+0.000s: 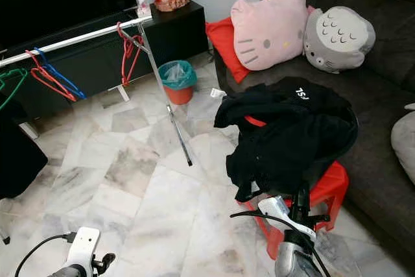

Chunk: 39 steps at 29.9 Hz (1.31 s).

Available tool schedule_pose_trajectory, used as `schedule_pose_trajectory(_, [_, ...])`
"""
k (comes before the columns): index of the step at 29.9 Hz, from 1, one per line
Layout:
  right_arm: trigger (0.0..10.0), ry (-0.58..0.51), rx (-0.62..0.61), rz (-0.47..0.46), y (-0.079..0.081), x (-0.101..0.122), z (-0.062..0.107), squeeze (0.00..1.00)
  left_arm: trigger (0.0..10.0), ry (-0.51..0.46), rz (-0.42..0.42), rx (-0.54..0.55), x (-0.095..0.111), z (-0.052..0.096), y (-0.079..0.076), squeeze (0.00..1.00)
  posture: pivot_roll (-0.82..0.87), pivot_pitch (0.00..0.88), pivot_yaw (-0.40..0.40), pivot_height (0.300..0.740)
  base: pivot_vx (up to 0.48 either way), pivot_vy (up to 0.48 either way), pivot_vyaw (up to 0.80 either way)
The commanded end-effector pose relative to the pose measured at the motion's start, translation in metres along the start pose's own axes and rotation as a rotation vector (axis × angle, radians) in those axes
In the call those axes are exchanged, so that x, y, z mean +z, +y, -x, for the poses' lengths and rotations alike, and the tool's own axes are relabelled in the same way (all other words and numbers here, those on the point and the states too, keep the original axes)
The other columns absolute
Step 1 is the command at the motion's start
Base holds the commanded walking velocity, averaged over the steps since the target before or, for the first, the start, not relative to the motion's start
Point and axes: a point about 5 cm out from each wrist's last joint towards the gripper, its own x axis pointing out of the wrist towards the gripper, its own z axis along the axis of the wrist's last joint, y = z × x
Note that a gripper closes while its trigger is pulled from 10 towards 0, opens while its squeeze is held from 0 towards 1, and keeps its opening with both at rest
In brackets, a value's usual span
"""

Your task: Hang hanger

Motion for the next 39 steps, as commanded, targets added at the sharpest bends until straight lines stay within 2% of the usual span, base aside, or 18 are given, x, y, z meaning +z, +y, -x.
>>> schedule_pose_trajectory(1, [0.0, 0.072, -0.011, -0.134, -0.001, 0.002, -0.001, 0.00, 10.0, 0.007, 0.001, 0.033, 0.000, 0.001, 0.011, 0.00, -0.11, 0.000, 0.145, 0.740, 0.000, 0.000, 0.00])
schedule_pose_trajectory(2, [0.0, 0.092, 0.002, -0.180, -0.001, 0.002, -0.001, 0.00, 10.0, 0.006, 0.002, 0.034, 0.001, 0.001, 0.011, 0.00, -0.11, 0.000, 0.145, 0.740, 0.000, 0.000, 0.00])
schedule_pose_trajectory(3, [8.2, 0.099, 0.013, -0.205, 0.000, 0.003, -0.001, 0.00, 10.0, 0.005, 0.002, 0.035, 0.001, 0.001, 0.011, 0.00, -0.11, 0.000, 0.145, 0.740, 0.000, 0.000, 0.00])
schedule_pose_trajectory(4, [10.0, 0.086, 0.026, -0.272, -0.001, 0.009, -0.001, 0.00, 10.0, 0.004, 0.004, 0.035, 0.001, 0.001, 0.011, 0.00, -0.11, 0.000, 0.142, 0.740, 0.000, 0.000, 0.00])
schedule_pose_trajectory(5, [10.0, 0.051, 0.035, -0.387, -0.004, 0.020, -0.003, 0.00, 10.0, 0.002, 0.005, 0.036, 0.002, 0.001, 0.011, 0.00, -0.12, 0.000, 0.142, 0.740, 0.000, 0.000, 0.00])
schedule_pose_trajectory(7, [10.0, 0.026, 0.015, -0.452, -0.010, 0.027, -0.006, 0.00, 10.0, 0.001, 0.006, 0.036, 0.002, 0.001, 0.011, 0.00, -0.12, 0.000, 0.142, 0.740, 0.000, 0.000, 0.00])
schedule_pose_trajectory(8, [10.0, -0.015, -0.018, -0.529, -0.021, 0.038, -0.012, 0.00, 10.0, -0.001, 0.006, 0.036, 0.003, 0.001, 0.011, 0.00, -0.12, 0.000, 0.142, 0.740, 0.000, 0.000, 0.00])
schedule_pose_trajectory(10, [10.0, -0.049, -0.041, -0.570, -0.029, 0.047, -0.018, 0.00, 10.0, -0.003, 0.006, 0.036, 0.003, 0.000, 0.011, 0.00, -0.12, 0.000, 0.142, 0.740, 0.000, 0.000, 0.00])
schedule_pose_trajectory(11, [10.0, -0.111, -0.063, -0.628, -0.043, 0.061, -0.026, 0.00, 10.0, -0.004, 0.005, 0.037, 0.003, 0.000, 0.011, 0.00, -0.12, 0.000, 0.143, 0.740, 0.000, 0.000, 0.00])
schedule_pose_trajectory(17, [10.0, -0.287, -0.099, -0.719, -0.078, 0.100, -0.042, 0.00, 10.0, -0.006, 0.005, 0.038, 0.004, 0.000, 0.011, 0.00, -0.12, 0.000, 0.141, 0.740, 0.000, 0.000, 0.00])
schedule_pose_trajectory(21, [10.0, -0.484, -0.124, -0.797, -0.120, 0.151, -0.051, 0.00, 10.0, -0.009, 0.011, 0.042, 0.004, 0.000, 0.010, 0.00, -0.12, 0.000, 0.141, 0.740, 0.000, 0.000, 0.00])
schedule_pose_trajectory(24, [10.0, -0.524, -0.138, -0.803, -0.131, 0.164, -0.052, 0.00, 10.0, -0.009, 0.013, 0.043, 0.004, 0.000, 0.010, 0.00, -0.12, 0.000, 0.141, 0.740, 0.000, 0.000, 0.00])
schedule_pose_trajectory(26, [10.0, -0.591, -0.175, -0.841, -0.150, 0.186, -0.056, 0.00, 10.0, -0.010, 0.011, 0.043, 0.004, 0.000, 0.010, 0.00, -0.12, 0.000, 0.145, 0.740, 0.000, 0.000, 0.00])
schedule_pose_trajectory(27, [10.0, -0.591, -0.175, -0.841, -0.150, 0.186, -0.056, 0.00, 10.0, -0.010, 0.011, 0.043, 0.004, 0.000, 0.010, 0.00, -0.12, 0.000, 0.145, 0.740, 0.000, 0.000, 0.00])
schedule_pose_trajectory(33, [10.0, -0.729, -0.280, -0.800, -0.195, 0.218, -0.064, 0.00, 10.0, -0.016, 0.011, 0.043, 0.007, -0.001, 0.009, 0.00, -0.14, 0.000, 0.153, 0.740, 0.000, 0.000, 0.00])
schedule_pose_trajectory(34, [10.0, -0.729, -0.280, -0.800, -0.195, 0.218, -0.064, 0.00, 10.0, -0.016, 0.011, 0.043, 0.007, -0.001, 0.009, 0.00, -0.14, 0.000, 0.153, 0.740, 0.000, 0.000, 0.00])
schedule_pose_trajectory(36, [10.0, -0.808, -0.317, -0.809, -0.218, 0.236, -0.063, 0.00, 10.0, -0.019, 0.014, 0.045, 0.009, -0.002, 0.009, 0.00, -0.14, 0.000, 0.153, 0.740, 0.000, 0.000, 0.00])
schedule_pose_trajectory(39, [10.0, -0.877, -0.310, -0.809, -0.231, 0.251, -0.058, 0.00, 10.0, -0.020, 0.016, 0.047, 0.010, -0.002, 0.009, 0.00, -0.14, 0.000, 0.153, 0.740, 0.000, 0.000, 0.00])
